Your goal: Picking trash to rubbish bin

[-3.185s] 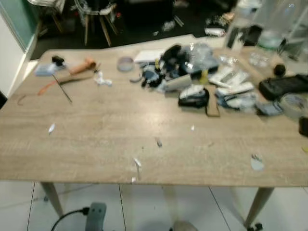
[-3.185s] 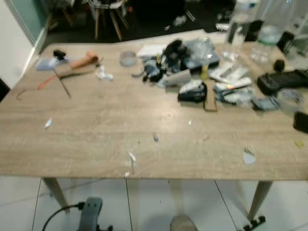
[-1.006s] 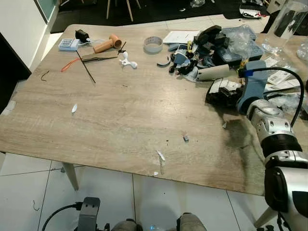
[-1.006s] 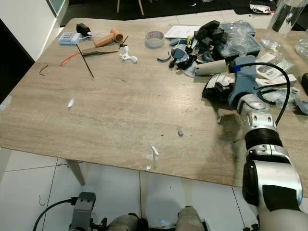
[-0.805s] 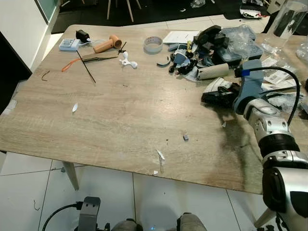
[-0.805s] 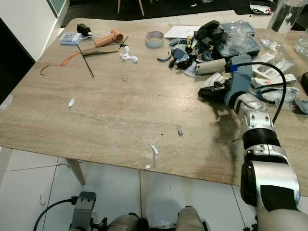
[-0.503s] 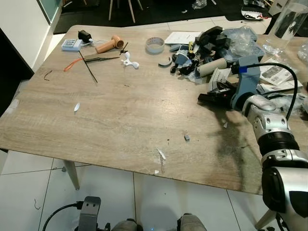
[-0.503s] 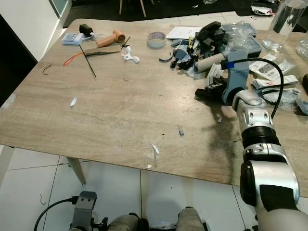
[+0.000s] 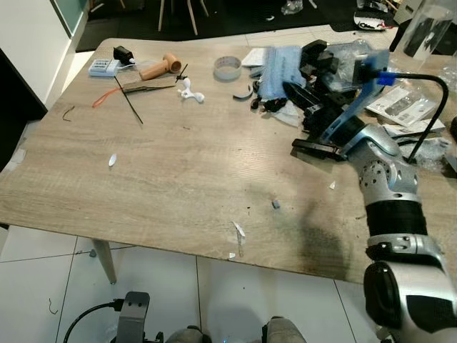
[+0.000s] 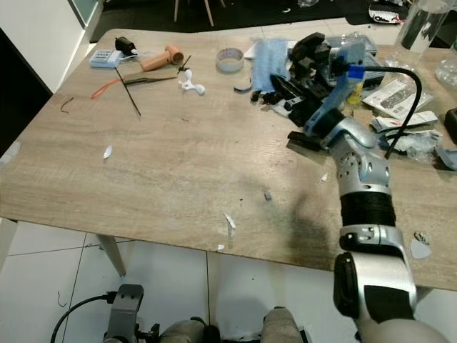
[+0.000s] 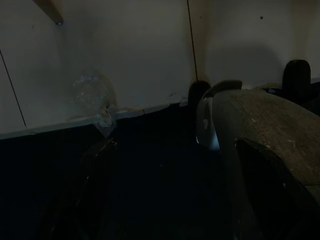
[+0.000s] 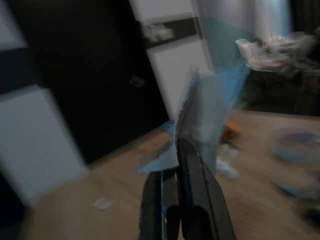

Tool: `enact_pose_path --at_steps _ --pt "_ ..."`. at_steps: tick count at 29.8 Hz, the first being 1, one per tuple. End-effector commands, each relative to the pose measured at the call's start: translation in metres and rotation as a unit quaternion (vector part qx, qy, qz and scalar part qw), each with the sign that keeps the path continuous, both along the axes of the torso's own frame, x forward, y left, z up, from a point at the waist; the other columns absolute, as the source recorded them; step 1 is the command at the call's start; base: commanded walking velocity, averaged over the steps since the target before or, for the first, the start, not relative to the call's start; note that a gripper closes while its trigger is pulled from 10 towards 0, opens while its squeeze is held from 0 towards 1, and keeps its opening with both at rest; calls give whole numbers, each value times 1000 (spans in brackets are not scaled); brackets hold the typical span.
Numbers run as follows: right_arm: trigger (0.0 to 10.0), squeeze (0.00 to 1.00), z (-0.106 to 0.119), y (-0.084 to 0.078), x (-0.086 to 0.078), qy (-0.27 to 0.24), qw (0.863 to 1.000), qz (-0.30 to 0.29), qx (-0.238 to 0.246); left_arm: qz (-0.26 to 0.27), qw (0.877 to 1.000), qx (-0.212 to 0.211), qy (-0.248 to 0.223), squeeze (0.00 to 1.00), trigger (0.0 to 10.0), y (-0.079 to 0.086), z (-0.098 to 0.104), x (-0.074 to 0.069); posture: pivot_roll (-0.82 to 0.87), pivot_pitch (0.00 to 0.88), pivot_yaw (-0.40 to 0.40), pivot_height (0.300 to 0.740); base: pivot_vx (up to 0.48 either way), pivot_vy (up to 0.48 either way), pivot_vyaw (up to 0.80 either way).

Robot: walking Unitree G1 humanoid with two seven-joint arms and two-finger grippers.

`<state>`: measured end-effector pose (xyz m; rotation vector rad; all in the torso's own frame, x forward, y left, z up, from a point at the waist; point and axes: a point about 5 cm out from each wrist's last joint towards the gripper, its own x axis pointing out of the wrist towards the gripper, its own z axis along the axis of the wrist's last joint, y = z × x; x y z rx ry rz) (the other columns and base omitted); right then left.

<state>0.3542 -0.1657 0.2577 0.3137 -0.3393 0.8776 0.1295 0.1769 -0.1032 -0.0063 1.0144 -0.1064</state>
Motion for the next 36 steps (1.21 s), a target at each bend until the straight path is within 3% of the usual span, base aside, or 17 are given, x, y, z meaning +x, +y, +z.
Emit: enact_pose_path --at_steps 1,3,4,5,7,10,11,12,13,28,36 --pt "0 0 2 20 -19 -16 994 105 19 4 999 -10 32 0 10000 -5 -6 -14 -83 77 34 740 0 0 0" --pt "0 0 2 20 -19 -16 994 105 19 4 999 -10 32 0 10000 -5 -6 -14 -83 77 34 740 0 0 0" --pt "0 0 1 25 -24 -17 991 128 21 6 999 -11 32 0 10000 -5 -5 -13 -83 77 34 740 0 0 0" --pt "0 0 -10 41 -40 -9 980 196 -7 8 999 -10 36 0 10000 -4 -6 -14 -84 74 36 740 0 0 0" --pt "0 0 -10 41 -40 -9 980 196 -7 8 999 -10 36 0 10000 -4 -6 -14 -84 74 36 740 0 0 0" --pt "0 0 -39 73 -68 29 950 305 -54 14 999 -8 44 0 10000 -3 -6 -14 -89 64 39 740 0 0 0" --pt "0 0 -39 73 -68 29 950 305 -54 14 999 -8 44 0 10000 -3 -6 -14 -89 64 39 740 0 0 0" --pt "1765 0 -49 81 -69 42 947 309 -72 15 999 -7 44 0 10000 -3 -6 -14 -89 64 39 740 0 0 0" --pt "10000 0 -63 92 -71 62 944 307 -106 17 999 -4 46 0 10000 -2 -6 -13 -89 61 40 740 0 0 0" --pt "10000 0 -82 95 -75 99 933 302 -167 24 998 3 56 0 10000 0 -7 -16 -71 58 26 740 0 0 0" --pt "10000 0 -84 99 -75 97 930 307 -179 25 998 6 64 0 10000 0 -9 -22 -65 52 21 740 -319 0 0"
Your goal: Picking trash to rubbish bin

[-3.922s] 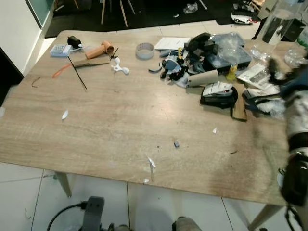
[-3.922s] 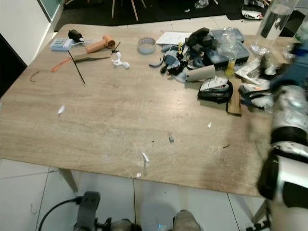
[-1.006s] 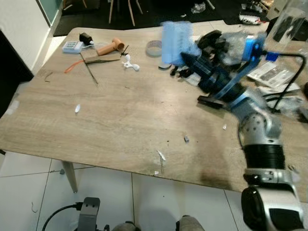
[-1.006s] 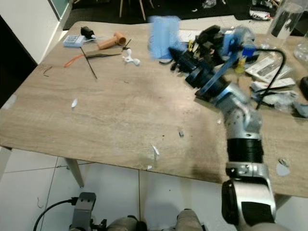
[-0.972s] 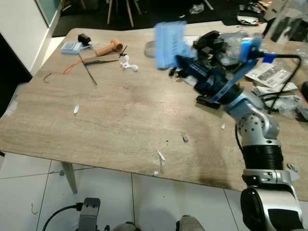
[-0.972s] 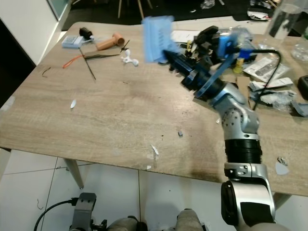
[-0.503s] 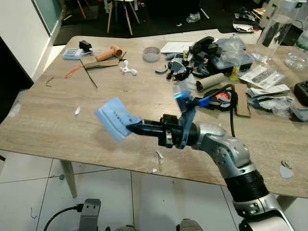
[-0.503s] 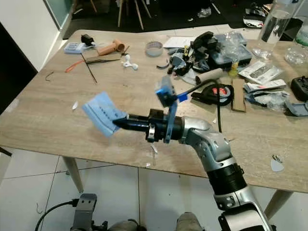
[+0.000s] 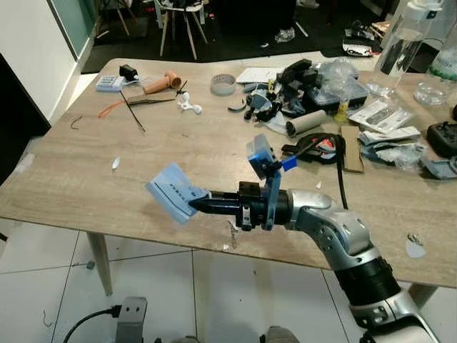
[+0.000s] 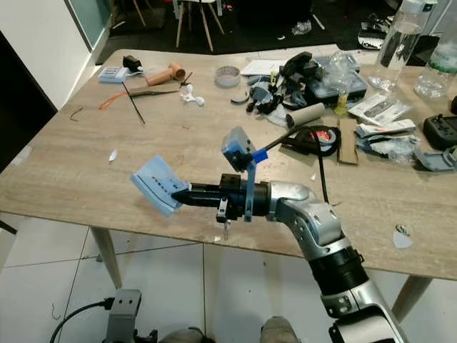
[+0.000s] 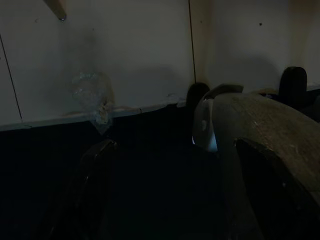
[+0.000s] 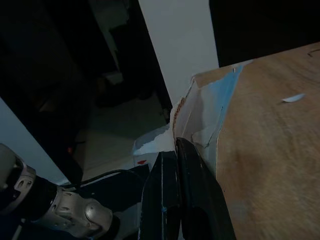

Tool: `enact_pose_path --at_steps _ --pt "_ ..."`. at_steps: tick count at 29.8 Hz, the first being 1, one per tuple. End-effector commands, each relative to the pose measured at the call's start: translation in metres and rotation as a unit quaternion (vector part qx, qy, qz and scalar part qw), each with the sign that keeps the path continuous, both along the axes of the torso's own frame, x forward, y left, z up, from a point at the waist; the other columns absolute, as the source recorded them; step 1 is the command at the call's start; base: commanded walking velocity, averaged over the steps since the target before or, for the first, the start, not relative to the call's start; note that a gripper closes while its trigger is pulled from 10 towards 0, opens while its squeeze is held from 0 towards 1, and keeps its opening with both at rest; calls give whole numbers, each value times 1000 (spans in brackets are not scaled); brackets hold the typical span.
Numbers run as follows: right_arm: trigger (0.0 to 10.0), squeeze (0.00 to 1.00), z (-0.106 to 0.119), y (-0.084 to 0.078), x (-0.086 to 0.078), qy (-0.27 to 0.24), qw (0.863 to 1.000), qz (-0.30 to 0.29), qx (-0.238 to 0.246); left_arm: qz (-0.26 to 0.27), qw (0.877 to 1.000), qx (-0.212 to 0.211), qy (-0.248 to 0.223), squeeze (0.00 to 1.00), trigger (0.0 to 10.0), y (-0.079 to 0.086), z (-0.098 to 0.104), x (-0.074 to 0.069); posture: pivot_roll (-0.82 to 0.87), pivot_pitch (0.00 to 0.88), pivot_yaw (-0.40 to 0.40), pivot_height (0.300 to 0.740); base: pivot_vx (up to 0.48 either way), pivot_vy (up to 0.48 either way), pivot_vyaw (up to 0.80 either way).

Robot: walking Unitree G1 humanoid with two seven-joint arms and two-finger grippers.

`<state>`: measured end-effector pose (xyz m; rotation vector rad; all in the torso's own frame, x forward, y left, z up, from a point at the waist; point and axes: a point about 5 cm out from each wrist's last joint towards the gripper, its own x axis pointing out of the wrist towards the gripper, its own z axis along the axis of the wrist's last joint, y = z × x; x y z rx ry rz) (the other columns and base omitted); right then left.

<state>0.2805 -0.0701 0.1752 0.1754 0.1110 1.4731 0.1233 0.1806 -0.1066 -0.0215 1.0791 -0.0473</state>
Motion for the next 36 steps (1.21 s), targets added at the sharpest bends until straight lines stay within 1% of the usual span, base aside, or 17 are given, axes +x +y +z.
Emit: enact_pose_path --at_steps 1,9,17,19,20,24,27,28,29,30,31,33,34,35,36 --pt "10000 0 -1 4 -1 0 1000 8 -7 -2 1000 -4 31 0 10000 -3 -5 -15 -65 52 21 740 -345 0 0" --pt "10000 0 -2 4 -1 -1 1000 8 -12 -2 999 -3 32 0 10000 -3 -6 -16 -66 48 18 740 -344 0 0" --pt "10000 0 -8 4 -1 4 1000 2 -22 -4 999 -1 38 0 10000 -3 -6 -19 -68 53 21 740 -366 0 0" --pt "10000 0 -13 3 0 6 999 -6 -39 -4 999 -1 40 0 10000 -3 -7 -20 -71 57 25 740 -373 0 0" --pt "10000 0 -13 3 0 6 999 -6 -39 -4 999 -1 40 0 10000 -3 -7 -20 -71 57 25 740 -371 0 0" --pt "10000 0 -33 -1 4 23 996 -28 -84 -3 999 0 42 0 10000 -3 -7 -22 -67 58 23 740 -374 0 0" --pt "10000 0 -56 -6 7 45 989 -52 -131 -1 999 -1 43 0 10000 -3 -7 -22 -64 59 20 740 -376 0 0" --pt "10000 0 -56 -6 7 45 989 -52 -131 -1 999 -1 43 0 10000 -3 -7 -22 -64 59 20 740 -379 0 0" --pt "10000 0 -65 -8 9 54 985 -65 -151 -1 999 -1 43 0 10000 -3 -7 -23 -64 59 20 740 -375 0 0" --pt "10000 0 -65 -8 9 54 985 -65 -151 -1 999 -1 43 0 10000 -3 -7 -23 -64 59 20 740 -375 0 0" --pt "10000 0 -74 -11 10 64 980 -78 -170 0 999 -1 43 0 10000 -4 -7 -23 -63 60 18 740 -375 0 0" --pt "10000 0 -98 -20 12 81 966 -116 -216 0 999 -2 43 0 10000 -4 -8 -23 -64 61 16 740 -371 0 0" --pt "10000 0 -98 -20 12 81 966 -116 -216 0 999 -2 43 0 10000 -4 -8 -23 -64 61 16 740 -371 0 0" --pt "10000 0 -114 -27 13 94 954 -144 -246 0 999 -2 44 0 10000 -4 -8 -23 -64 61 16 740 -371 0 0" --pt "10000 0 -114 -27 13 94 954 -144 -246 0 999 -2 44 0 10000 -4 -8 -23 -64 61 16 740 -371 0 0"
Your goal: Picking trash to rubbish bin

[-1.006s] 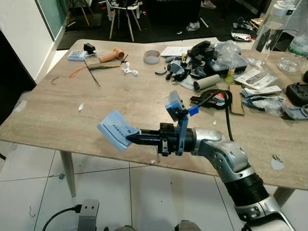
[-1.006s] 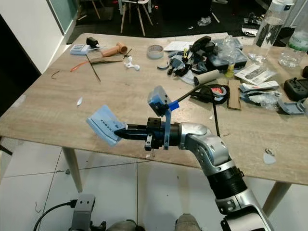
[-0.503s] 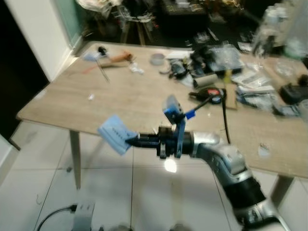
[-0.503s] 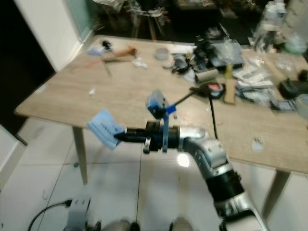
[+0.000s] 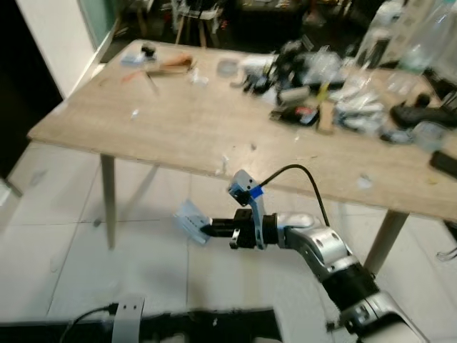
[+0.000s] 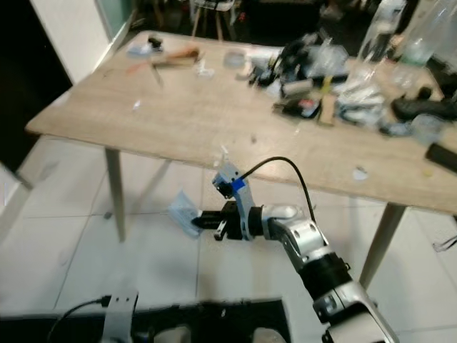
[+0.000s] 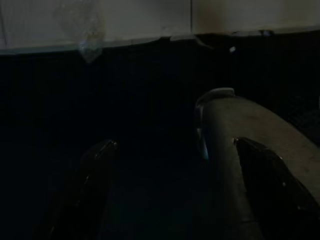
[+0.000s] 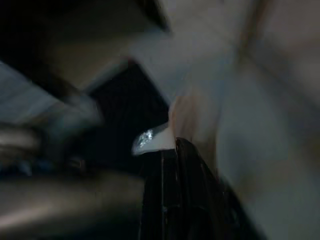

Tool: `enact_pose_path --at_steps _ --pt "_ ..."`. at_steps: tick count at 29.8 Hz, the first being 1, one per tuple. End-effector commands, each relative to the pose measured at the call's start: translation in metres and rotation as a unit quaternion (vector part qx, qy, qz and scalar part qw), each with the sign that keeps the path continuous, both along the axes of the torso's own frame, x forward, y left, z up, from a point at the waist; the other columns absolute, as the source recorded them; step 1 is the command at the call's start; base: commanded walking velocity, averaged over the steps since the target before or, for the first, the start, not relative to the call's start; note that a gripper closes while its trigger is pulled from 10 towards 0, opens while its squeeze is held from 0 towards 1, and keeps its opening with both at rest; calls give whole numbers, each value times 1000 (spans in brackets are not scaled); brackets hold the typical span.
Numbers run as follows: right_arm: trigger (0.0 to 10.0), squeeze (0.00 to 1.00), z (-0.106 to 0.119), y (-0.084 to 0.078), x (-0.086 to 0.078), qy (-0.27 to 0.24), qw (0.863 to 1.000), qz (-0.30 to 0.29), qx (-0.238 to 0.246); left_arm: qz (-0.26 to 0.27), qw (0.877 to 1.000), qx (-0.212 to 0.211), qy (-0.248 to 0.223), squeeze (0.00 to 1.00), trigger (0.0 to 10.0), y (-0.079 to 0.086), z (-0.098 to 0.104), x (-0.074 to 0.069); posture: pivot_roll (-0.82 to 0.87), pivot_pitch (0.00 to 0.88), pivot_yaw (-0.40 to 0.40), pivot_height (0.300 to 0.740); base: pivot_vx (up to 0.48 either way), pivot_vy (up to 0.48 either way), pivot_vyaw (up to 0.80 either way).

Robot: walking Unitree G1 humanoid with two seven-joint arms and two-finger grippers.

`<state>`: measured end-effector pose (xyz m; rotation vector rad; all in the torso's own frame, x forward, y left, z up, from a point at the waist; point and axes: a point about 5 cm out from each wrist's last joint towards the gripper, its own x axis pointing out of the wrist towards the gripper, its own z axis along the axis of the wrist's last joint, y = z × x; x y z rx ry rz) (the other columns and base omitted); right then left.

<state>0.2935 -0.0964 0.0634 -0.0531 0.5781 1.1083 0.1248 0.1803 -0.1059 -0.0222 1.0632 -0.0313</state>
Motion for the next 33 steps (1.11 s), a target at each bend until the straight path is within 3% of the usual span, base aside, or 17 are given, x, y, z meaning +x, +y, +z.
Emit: enact_pose_path --at_steps 1,3,4,5,7,8,11,12,18,19,21,22,27,33 --pt "10000 0 -20 -10 -2 9 999 -35 -40 -6 999 -6 52 0 10000 -5 -8 -25 -65 62 14 740 -371 0 0" --pt "10000 0 -32 -17 -4 19 996 -58 -66 -6 999 -6 52 0 10000 -5 -9 -26 -65 62 14 740 -375 0 0" --pt "10000 0 -51 -30 -10 39 989 -101 -103 -6 999 -7 53 0 10000 -5 -9 -26 -65 62 14 740 -375 0 0" --pt "10000 0 -51 -30 -10 39 989 -101 -103 -6 999 -7 53 0 10000 -5 -9 -26 -65 62 14 740 -375 0 0" --pt "10000 0 -81 -52 -26 77 969 -178 -155 -6 999 -7 53 0 10000 -5 -9 -26 -65 62 14 740 -375 0 0" --pt "10000 0 -81 -52 -26 77 969 -178 -155 -6 999 -7 53 0 10000 -5 -9 -26 -65 62 14 740 -375 0 0" --pt "10000 0 -115 -88 -61 128 917 -309 -217 -6 999 -7 53 0 10000 -5 -9 -27 -53 60 16 740 -372 0 0" --pt "10000 0 -115 -88 -61 128 917 -309 -217 -6 999 -7 53 0 10000 -5 -9 -27 -53 60 16 740 -371 0 0" --pt "10000 0 -142 -122 -110 189 848 -418 -265 -7 999 -3 53 0 10000 -3 -9 -27 -51 60 22 740 -374 0 0" --pt "10000 0 -145 -125 -117 197 839 -427 -272 -7 999 -3 53 0 10000 -2 -9 -27 -50 60 24 740 -375 0 0" --pt "10000 0 -146 -126 -121 200 835 -431 -276 -7 999 -2 53 0 10000 -2 -8 -26 -50 60 24 740 -375 0 0" --pt "10000 0 -153 -130 -137 215 820 -441 -295 4 999 1 50 0 10000 0 -8 -26 -48 62 26 740 0 0 0" --pt "10000 0 -158 -131 -149 228 810 -444 -308 -1 999 3 48 0 10000 1 -8 -25 -47 64 25 740 0 0 0" --pt "10000 0 -163 -130 -163 242 798 -429 -346 -18 999 7 51 0 10000 0 -8 -25 -40 59 19 740 0 0 -781"
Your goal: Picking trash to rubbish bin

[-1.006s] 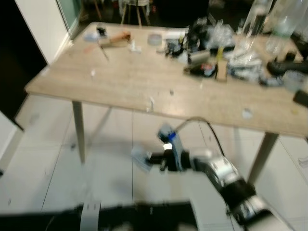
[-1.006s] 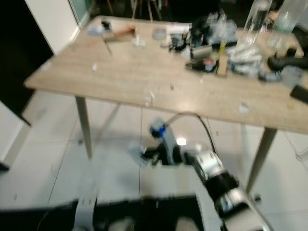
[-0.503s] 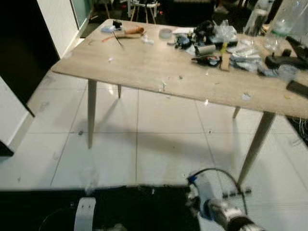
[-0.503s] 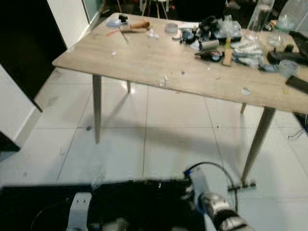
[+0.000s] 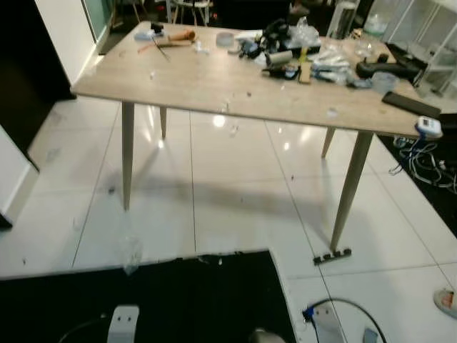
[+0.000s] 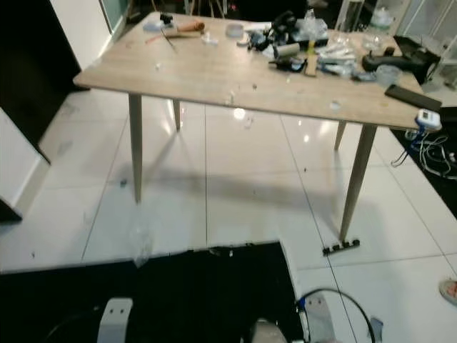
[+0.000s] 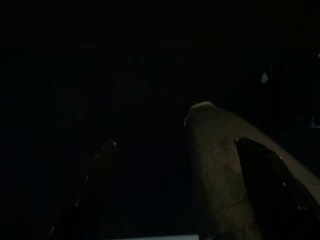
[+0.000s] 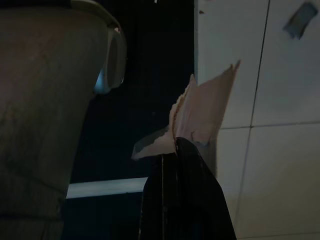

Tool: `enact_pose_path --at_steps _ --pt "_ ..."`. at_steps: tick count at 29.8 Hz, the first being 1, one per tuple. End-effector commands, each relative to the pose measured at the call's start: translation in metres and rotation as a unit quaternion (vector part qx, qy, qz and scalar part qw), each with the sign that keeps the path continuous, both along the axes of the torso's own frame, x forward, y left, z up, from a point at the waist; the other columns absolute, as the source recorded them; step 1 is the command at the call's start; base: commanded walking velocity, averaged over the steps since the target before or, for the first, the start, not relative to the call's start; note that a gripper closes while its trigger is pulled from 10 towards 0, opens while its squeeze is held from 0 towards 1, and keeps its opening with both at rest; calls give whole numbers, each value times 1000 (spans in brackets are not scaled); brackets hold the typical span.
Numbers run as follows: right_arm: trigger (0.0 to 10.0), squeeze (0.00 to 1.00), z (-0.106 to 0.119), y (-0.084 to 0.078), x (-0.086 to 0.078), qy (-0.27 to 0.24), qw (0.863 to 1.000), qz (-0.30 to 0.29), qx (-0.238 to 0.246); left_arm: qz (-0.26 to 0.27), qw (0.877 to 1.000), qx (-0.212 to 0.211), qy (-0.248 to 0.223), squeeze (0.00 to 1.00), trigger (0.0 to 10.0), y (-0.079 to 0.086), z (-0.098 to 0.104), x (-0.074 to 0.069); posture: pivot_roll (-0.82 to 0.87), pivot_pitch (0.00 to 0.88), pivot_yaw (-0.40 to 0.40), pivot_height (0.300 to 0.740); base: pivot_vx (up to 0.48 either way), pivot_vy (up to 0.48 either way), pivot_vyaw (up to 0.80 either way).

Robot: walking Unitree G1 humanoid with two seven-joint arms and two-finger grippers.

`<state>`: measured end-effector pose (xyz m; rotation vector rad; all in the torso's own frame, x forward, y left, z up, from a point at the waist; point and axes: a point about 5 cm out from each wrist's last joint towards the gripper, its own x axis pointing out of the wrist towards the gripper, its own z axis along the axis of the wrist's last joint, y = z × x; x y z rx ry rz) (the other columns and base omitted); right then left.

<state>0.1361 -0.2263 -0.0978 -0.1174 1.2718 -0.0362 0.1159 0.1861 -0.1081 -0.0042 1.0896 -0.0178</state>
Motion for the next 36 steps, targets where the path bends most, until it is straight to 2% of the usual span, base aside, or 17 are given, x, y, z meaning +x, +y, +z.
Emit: enact_pose_path --at_steps 1,7,10,14,15,16,18,20,21,24,25,27,28,29,30,31,36 --pt "10000 0 -2 0 -6 12 1000 -1 -6 -18 999 -4 38 0 10000 -5 -6 -16 -40 59 19 740 0 0 -750" --pt "10000 0 0 -7 -5 11 999 12 -35 -24 999 0 40 0 10000 -7 -6 -16 -40 49 10 740 0 0 -742" --pt "10000 0 3 -13 0 5 998 21 -57 -61 997 12 37 0 10000 -8 -5 -14 -48 41 5 740 0 0 -738" --pt "10000 0 4 -15 2 3 998 25 -62 -72 997 18 34 0 10000 -5 -5 -13 -58 44 5 740 0 0 -738" --pt "10000 0 6 -20 5 1 997 36 -73 -170 985 35 21 0 10000 -6 -3 -10 -71 72 5 740 0 0 -738" --pt "10000 0 6 -20 5 1 997 36 -73 -170 985 35 21 0 10000 -6 -3 -10 -71 72 5 740 0 0 -738" --pt "10000 0 9 -27 8 -3 996 42 -84 -252 967 32 -11 0 10000 -8 2 -3 -67 90 12 740 0 0 -741" --pt "10000 0 9 -27 8 -3 995 42 -86 -236 971 32 -16 0 10000 -3 3 0 -63 90 16 740 0 0 -744" --pt "10000 0 8 -26 5 0 995 40 -86 -185 982 47 -10 0 10000 9 4 2 -63 87 19 740 0 0 -738" --pt "10000 0 4 -19 0 5 996 38 -80 -70 996 59 4 0 10000 29 4 -1 -59 81 20 740 0 0 -744" --pt "10000 0 4 -19 0 5 996 38 -80 -70 996 59 4 0 10000 29 4 -1 -59 81 20 740 0 0 -744" --pt "10000 0 1 -13 -5 12 996 42 -73 42 997 58 13 0 10000 41 4 -9 -54 64 15 740 0 0 -738" --pt "10000 0 1 -13 -5 12 996 42 -73 42 997 58 13 0 10000 41 4 -9 -54 64 15 740 0 0 -738" --pt "10000 0 -1 -9 -7 15 997 44 -69 82 995 55 22 0 10000 43 2 -15 -42 57 12 740 0 0 -744" --pt "10000 0 -1 -9 -7 15 997 44 -69 82 995 55 22 0 10000 43 2 -15 -42 57 12 740 0 0 -744" --pt "10000 0 -3 -2 -9 20 996 56 -61 79 995 48 35 0 10000 37 -2 -29 -22 61 36 740 0 0 -738" --pt "10000 0 -4 6 -6 15 995 77 -61 41 997 52 45 0 10000 37 -4 -39 -23 60 38 740 0 0 -738"
